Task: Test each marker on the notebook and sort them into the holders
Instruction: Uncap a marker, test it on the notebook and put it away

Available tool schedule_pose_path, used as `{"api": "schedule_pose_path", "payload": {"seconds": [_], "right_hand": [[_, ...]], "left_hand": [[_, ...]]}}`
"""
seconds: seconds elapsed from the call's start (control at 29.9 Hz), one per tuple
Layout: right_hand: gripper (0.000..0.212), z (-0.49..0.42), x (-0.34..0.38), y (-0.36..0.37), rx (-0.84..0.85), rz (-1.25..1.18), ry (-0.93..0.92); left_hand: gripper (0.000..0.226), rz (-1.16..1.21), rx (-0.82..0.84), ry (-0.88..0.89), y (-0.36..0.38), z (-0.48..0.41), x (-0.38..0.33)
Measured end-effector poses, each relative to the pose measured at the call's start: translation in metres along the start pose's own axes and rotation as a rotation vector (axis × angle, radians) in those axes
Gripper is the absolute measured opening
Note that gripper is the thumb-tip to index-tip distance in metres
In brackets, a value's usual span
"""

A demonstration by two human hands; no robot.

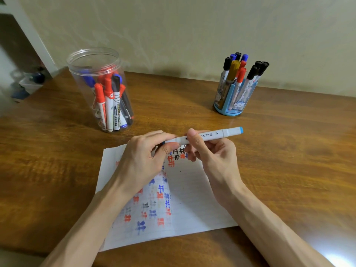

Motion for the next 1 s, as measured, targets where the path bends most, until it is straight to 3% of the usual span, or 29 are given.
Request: {"api": "schedule_pose_path", "payload": {"seconds": [0.17, 0.4, 0.64, 0.84, 1.0], "right_hand": [[0.026, -0.0027, 0.0001, -0.0004, 0.011, 0.007, -0.010], [0.027, -0.0078, 0.0082, -0.0008, 0.180, 0.038, -0.035], [0.032, -0.0037, 0.0017, 0.0002, 0.041, 0.019, 0.038], [0.028, -0.0011, 0.0043, -0.0003, 0.056, 0.118, -0.073], [0.027, -0.0025, 0.0044, -0.0015, 0.003, 0.089, -0.059]], "left_hand": [[0.027, 0.035, 0.011, -0.041, 0.0007, -0.0016, 0.0029], [0.025, 0.175, 0.121, -0.130, 0.0018, -0.0002, 0.0077], [0.021, 0.101, 0.085, -0.081, 0.0046, 0.0018, 0.0062], [0.028, 0.019, 0.133, -0.057, 0.0087, 0.0045, 0.0079], [0.030, 0.012, 0.096, -0.034, 0.0079, 0.0021, 0.0058]]}}
Point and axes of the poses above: each hand's wrist, its own z-axis away from the middle knuckle, its own y-axis out of the palm, x = y × z, the point moved 6 cm from there along -z, towards the middle knuckle, and after that the axes turned 6 degrees about z, right-handed, at the moved point
